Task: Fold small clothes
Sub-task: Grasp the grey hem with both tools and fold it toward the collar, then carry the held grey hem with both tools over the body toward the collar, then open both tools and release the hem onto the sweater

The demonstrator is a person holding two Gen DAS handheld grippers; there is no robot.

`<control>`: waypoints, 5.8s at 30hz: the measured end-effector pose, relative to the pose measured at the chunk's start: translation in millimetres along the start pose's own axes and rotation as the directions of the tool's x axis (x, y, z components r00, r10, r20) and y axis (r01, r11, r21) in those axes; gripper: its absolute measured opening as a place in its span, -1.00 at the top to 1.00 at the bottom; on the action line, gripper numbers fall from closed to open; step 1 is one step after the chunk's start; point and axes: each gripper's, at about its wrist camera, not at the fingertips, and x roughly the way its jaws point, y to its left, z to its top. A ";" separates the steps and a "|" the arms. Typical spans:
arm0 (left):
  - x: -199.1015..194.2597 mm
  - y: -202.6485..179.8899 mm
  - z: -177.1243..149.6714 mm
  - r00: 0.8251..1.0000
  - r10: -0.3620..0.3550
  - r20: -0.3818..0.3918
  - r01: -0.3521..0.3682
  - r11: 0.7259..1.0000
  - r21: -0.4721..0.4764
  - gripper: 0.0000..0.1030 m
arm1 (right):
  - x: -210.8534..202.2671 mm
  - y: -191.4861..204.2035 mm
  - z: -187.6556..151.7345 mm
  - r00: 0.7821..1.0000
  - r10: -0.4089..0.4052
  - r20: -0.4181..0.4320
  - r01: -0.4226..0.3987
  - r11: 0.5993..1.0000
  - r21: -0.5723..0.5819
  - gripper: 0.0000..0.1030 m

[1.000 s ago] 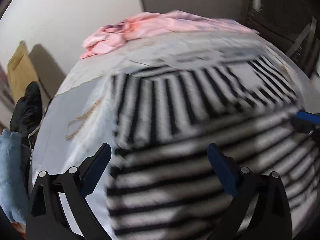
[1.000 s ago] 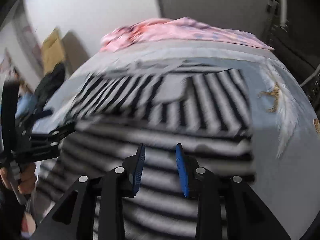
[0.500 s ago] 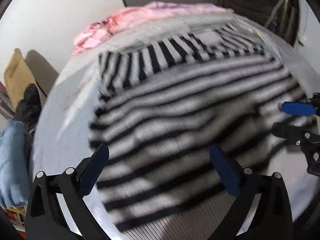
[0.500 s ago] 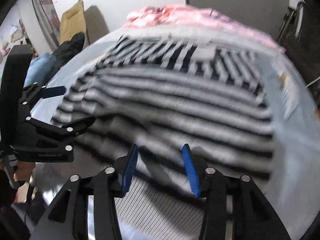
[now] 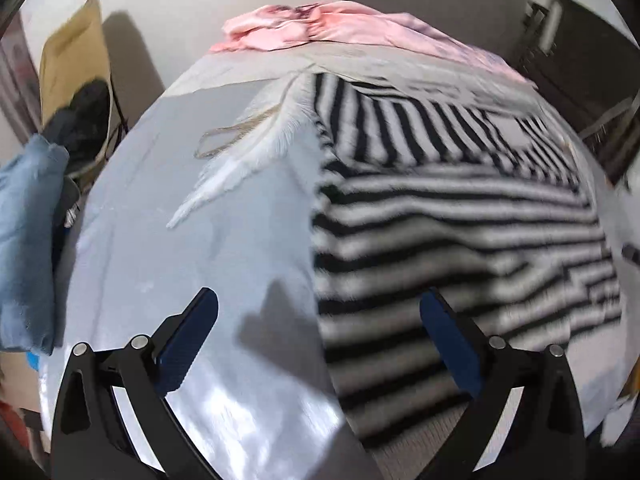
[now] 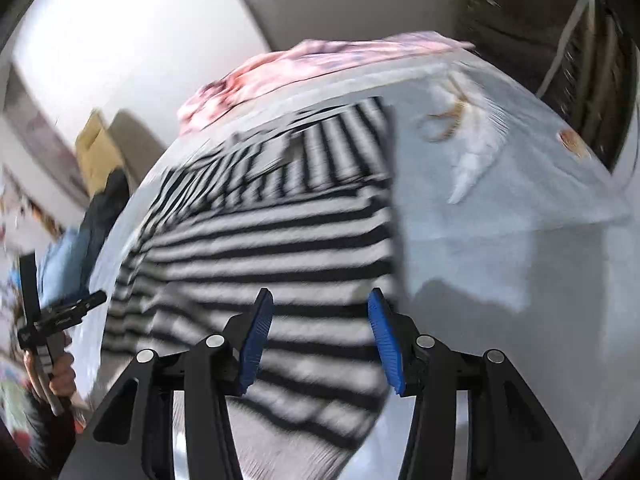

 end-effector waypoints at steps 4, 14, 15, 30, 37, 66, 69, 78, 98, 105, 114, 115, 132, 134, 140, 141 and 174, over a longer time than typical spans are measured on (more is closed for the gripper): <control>24.6 8.4 25.5 0.996 -0.078 -0.037 0.076 0.996 -0.052 -0.89 | 26.6 -24.9 13.1 0.998 0.053 -0.031 -0.050 0.995 0.092 0.03; 64.4 -14.5 38.4 0.963 -0.242 -0.120 0.236 0.970 -0.062 -0.51 | 48.5 -31.0 15.8 0.992 0.101 -0.071 -0.092 0.988 0.125 0.01; 62.9 -16.3 35.7 0.962 -0.243 -0.121 0.239 0.970 -0.052 -0.50 | 46.3 -30.7 11.2 0.989 0.121 -0.079 -0.111 0.985 0.129 0.01; -7.2 -36.2 -68.2 0.903 -0.409 -0.133 0.410 0.912 -0.020 -0.37 | 2.8 19.4 -70.8 0.957 0.202 -0.206 -0.212 0.977 -0.028 0.01; -1.1 -35.7 -61.9 0.905 -0.410 -0.111 0.408 0.912 -0.045 0.49 | 2.0 23.5 -78.5 0.966 0.169 -0.194 -0.182 0.982 -0.053 0.66; -27.1 -9.4 48.1 0.891 -0.451 0.052 0.454 0.887 -0.088 0.87 | -13.7 22.8 40.7 0.932 0.361 0.001 -0.361 0.931 0.047 0.76; -22.2 -9.8 65.8 0.895 -0.443 0.053 0.446 0.891 -0.086 0.87 | -8.7 23.1 56.0 0.935 0.355 0.010 -0.355 0.934 0.051 0.76; -2.7 -9.9 125.7 0.901 -0.429 0.068 0.434 0.896 -0.091 0.87 | 19.4 22.4 114.5 0.948 0.316 0.031 -0.317 0.946 0.062 0.76; 134.4 9.3 173.0 0.928 -0.368 -0.065 0.339 0.902 -0.267 0.76 | 162.4 -34.0 165.3 0.964 0.256 -0.070 -0.222 0.923 0.315 0.45; 65.5 28.4 178.7 0.958 -0.270 0.097 0.284 0.941 -0.182 -0.68 | 94.2 -29.7 170.7 0.975 0.218 0.035 -0.221 0.962 0.158 0.06; 62.0 22.9 149.4 0.984 -0.161 0.078 0.154 0.984 0.084 -0.67 | 96.8 -25.0 138.5 0.997 0.076 -0.014 -0.076 0.997 0.005 0.06; 63.8 18.4 145.5 0.986 -0.157 0.061 0.149 0.982 0.119 -0.67 | 97.4 -20.4 132.9 0.998 0.062 -0.029 -0.063 0.998 -0.030 0.06; 123.8 7.0 216.7 0.987 -0.161 -0.017 0.160 0.986 -0.047 -0.67 | 134.3 -9.0 193.3 1.000 -0.031 -0.003 0.030 0.996 -0.086 0.05; 132.5 -1.2 218.6 0.984 -0.171 -0.048 0.169 0.985 -0.035 -0.67 | 146.9 -8.5 196.3 0.999 -0.034 -0.021 0.032 0.997 -0.074 0.05; 169.8 -26.5 234.7 0.978 -0.173 -0.113 0.169 0.985 -0.040 -0.67 | 192.4 -8.6 209.7 0.996 -0.038 -0.077 0.037 0.999 -0.016 0.02; 176.5 -28.4 235.6 0.977 -0.171 -0.127 0.166 0.985 -0.046 -0.65 | 199.0 -5.7 209.5 0.995 -0.047 -0.084 0.045 0.999 -0.024 0.04; 178.1 -144.4 206.7 0.998 -0.037 -0.044 0.043 0.985 0.168 -0.36 | 234.2 90.6 183.4 0.990 -0.117 -0.084 0.103 0.982 -0.157 0.37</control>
